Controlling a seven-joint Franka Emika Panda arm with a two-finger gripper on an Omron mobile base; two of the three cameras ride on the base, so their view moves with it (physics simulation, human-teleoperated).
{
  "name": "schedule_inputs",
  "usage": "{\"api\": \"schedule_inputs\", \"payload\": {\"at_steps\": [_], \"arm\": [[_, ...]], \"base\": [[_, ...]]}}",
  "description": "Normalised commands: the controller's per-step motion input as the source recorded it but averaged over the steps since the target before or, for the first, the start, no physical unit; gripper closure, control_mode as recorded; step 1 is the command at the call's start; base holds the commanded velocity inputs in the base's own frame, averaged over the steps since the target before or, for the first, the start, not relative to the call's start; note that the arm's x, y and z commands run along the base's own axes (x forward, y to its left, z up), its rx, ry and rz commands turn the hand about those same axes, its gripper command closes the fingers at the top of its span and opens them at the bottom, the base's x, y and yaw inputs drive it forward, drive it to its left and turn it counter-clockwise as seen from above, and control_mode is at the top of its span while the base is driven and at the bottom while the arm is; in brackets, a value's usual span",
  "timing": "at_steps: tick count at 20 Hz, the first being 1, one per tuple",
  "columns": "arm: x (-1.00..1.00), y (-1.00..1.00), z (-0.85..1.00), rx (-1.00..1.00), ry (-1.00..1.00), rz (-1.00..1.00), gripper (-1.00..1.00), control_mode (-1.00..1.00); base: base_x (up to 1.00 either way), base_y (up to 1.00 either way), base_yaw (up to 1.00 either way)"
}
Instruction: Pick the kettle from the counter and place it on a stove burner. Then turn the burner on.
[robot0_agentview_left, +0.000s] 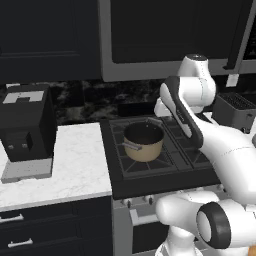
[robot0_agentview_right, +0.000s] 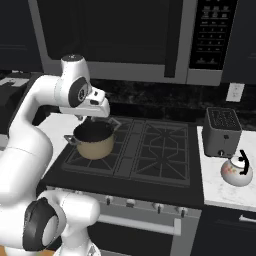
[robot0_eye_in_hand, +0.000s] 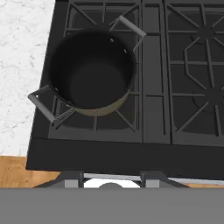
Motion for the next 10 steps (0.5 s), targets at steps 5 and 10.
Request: {"api": "schedule_inputs", "payload": {"at_steps": [5, 10], "arm": [[-0.26, -0.23, -0.08, 0.0, -0.04, -0.02, -1.0, -1.0], [-0.34, -0.69, -0.21, 0.01, -0.03, -0.05, -1.0, -1.0]], "base": [[0.0, 0.0, 0.0], [0.0, 0.0, 0.0]]}}
